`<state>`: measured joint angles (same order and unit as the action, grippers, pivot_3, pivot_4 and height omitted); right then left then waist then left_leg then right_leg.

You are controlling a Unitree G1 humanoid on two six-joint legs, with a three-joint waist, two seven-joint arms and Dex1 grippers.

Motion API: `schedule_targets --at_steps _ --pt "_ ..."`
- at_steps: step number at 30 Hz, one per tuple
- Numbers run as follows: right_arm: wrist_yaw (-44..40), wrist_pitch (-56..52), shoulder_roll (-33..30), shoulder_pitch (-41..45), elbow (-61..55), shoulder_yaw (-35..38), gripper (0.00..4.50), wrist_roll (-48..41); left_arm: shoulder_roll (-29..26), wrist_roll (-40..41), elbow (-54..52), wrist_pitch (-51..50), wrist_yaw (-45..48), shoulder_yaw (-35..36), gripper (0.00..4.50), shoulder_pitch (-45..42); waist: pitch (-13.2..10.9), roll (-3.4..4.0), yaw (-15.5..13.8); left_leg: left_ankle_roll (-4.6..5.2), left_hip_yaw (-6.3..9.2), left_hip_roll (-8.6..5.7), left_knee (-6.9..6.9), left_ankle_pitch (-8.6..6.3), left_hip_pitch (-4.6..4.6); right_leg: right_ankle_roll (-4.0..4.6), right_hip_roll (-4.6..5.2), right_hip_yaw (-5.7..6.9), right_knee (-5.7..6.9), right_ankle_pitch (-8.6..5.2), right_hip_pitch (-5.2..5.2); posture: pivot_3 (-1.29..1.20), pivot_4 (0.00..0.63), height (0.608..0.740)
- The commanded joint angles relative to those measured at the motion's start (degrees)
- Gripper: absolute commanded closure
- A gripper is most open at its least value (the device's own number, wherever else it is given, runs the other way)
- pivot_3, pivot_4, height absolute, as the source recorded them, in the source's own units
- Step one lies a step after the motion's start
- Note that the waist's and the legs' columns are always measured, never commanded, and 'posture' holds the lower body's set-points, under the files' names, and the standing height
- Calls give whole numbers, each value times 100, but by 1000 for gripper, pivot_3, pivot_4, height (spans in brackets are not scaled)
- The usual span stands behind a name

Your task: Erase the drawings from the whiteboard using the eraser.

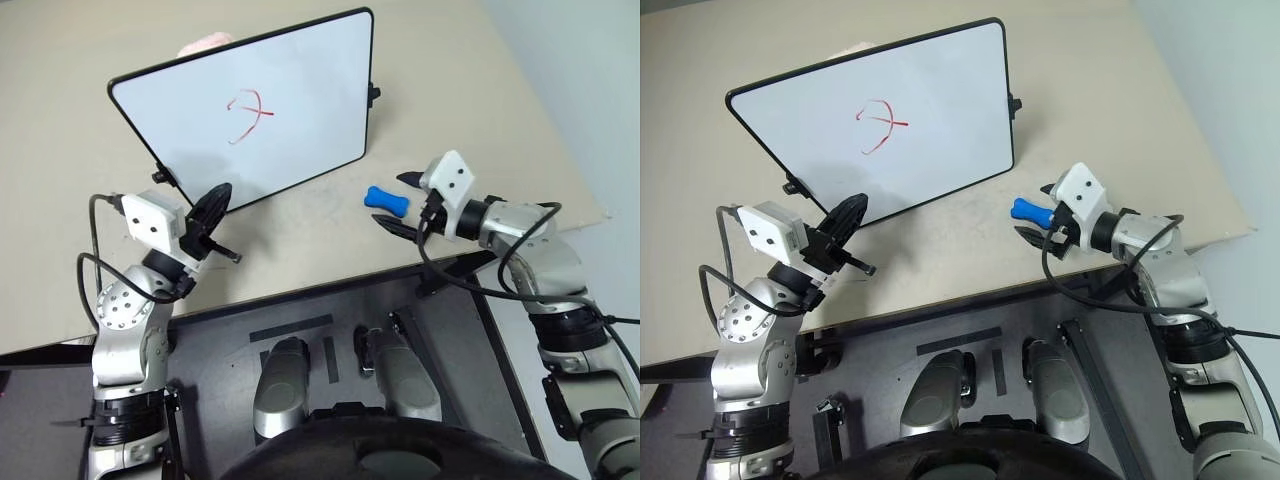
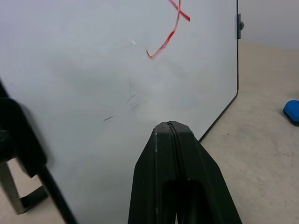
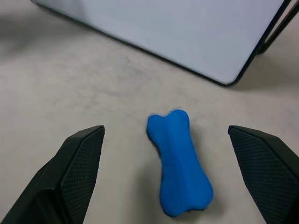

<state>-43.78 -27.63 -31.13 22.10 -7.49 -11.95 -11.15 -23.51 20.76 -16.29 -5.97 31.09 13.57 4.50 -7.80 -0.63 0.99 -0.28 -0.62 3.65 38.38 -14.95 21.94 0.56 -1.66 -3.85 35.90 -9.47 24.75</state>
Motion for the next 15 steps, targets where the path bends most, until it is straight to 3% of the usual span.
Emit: schedule_targets --at_steps 1,11,14,15 --pt "-1 13 -53 100 37 35 16 120 5 7 -169 156 -2 33 4500 25 0 0 -6 0 0 0 0 0 0 1 0 0 0 1 0 0 150 740" --pt "-46 148 75 241 501 56 16 221 -1 1 -91 140 -3 -63 4500 -78 0 0 -4 3 0 0 0 -4 0 2 0 0 0 -1 0 0 150 740" --pt "-39 149 131 277 562 54 549 229 12 -12 -57 158 -4 -89 4500 -95 0 0 -3 3 0 -1 0 -4 0 3 0 0 0 -1 0 0 150 740" --pt "-36 145 150 291 571 49 953 231 18 -16 -46 167 -3 -98 4500 -97 0 0 -3 3 0 0 0 -4 0 2 0 -1 0 -1 0 0 150 740"
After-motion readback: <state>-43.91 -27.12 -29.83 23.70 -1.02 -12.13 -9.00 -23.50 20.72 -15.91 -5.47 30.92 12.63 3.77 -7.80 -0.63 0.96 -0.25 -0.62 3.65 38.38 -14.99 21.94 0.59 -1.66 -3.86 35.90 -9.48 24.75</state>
